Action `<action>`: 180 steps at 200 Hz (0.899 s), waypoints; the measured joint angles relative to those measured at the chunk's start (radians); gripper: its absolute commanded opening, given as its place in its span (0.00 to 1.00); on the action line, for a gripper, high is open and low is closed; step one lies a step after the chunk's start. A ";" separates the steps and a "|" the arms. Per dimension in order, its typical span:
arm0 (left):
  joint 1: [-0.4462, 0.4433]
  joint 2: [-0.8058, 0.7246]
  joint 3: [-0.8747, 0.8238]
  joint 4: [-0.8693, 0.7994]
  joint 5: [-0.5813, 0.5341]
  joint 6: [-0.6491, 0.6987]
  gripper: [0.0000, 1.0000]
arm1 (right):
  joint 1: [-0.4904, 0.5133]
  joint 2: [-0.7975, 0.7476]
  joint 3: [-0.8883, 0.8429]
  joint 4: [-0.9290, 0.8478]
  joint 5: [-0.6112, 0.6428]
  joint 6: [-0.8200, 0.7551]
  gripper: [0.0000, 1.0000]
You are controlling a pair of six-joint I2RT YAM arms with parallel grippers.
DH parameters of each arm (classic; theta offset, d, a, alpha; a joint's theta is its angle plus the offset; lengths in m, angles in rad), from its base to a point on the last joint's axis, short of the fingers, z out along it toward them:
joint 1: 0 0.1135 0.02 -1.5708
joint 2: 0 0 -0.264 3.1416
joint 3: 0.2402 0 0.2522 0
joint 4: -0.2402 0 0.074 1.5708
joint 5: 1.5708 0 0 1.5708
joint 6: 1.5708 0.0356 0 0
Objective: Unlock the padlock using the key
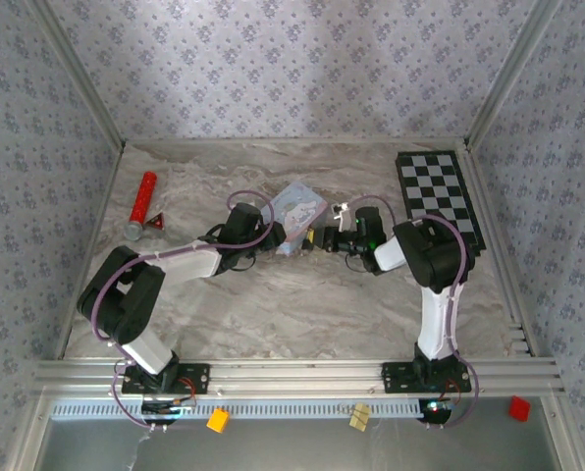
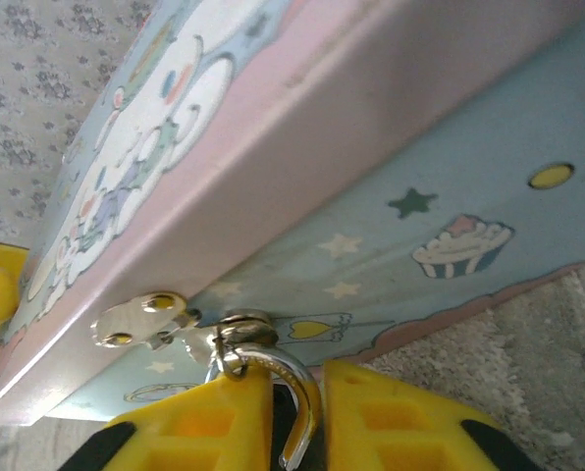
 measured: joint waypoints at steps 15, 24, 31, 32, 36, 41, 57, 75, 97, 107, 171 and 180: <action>0.000 0.000 0.000 0.000 0.000 0.000 0.57 | 0.000 0.008 -0.002 0.017 -0.006 0.029 0.09; 0.000 0.000 0.000 0.000 0.000 0.000 0.57 | 0.000 0.009 -0.010 0.032 -0.007 0.042 0.06; 0.000 0.000 0.000 0.000 0.000 0.000 0.57 | -0.002 0.009 -0.018 0.047 -0.009 0.056 0.04; 0.000 0.000 0.000 0.000 0.000 0.000 0.57 | -0.002 0.009 -0.019 0.053 -0.009 0.059 0.03; 0.000 0.000 0.000 0.000 0.000 0.000 0.57 | -0.002 0.009 -0.024 0.062 -0.009 0.069 0.02; 0.000 0.000 0.000 0.000 0.000 0.000 0.57 | -0.004 0.009 -0.033 0.078 -0.009 0.083 0.00; 0.000 0.000 0.000 0.000 -0.001 0.000 0.57 | -0.009 0.009 -0.060 0.129 -0.006 0.117 0.00; 0.000 0.000 0.000 0.000 -0.001 0.000 0.57 | -0.010 0.009 -0.089 0.188 0.005 0.167 0.00; 0.000 0.000 0.000 0.001 0.000 -0.001 0.56 | -0.005 0.009 -0.119 0.248 0.049 0.234 0.00; 0.000 0.000 0.000 0.001 0.000 -0.001 0.56 | 0.000 0.008 -0.130 0.269 0.082 0.269 0.00; -0.016 0.002 0.000 0.008 -0.010 -0.013 0.56 | 0.063 -0.023 -0.177 0.327 0.316 0.479 0.00; -0.019 0.003 0.000 0.010 -0.013 -0.016 0.56 | 0.070 -0.024 -0.179 0.336 0.348 0.510 0.00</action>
